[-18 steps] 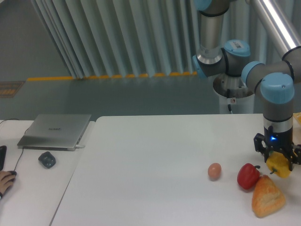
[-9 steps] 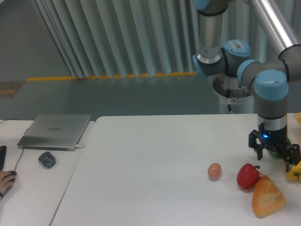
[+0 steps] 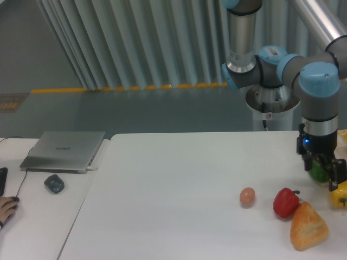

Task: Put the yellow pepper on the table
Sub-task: 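Raise the open gripper up away from the yellow pepper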

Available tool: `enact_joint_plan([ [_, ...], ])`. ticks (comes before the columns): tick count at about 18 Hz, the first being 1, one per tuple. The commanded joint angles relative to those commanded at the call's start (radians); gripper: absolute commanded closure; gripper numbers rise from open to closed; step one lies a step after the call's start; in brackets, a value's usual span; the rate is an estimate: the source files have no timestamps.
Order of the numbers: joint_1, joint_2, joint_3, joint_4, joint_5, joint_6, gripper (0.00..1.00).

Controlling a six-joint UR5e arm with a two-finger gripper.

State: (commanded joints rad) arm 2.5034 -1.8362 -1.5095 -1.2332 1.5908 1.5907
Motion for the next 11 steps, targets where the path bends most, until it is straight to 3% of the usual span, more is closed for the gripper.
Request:
enact_joint_plan([
  [2, 0.020, 0.000, 0.021, -0.023, 0.000, 0.021, 0.00],
  [8, 0.044, -0.037, 0.106, -0.167, 0.002, 0.130, 0.00],
  [11, 0.046, -0.040, 0.097, -0.166, -0.006, 0.132, 0.00],
])
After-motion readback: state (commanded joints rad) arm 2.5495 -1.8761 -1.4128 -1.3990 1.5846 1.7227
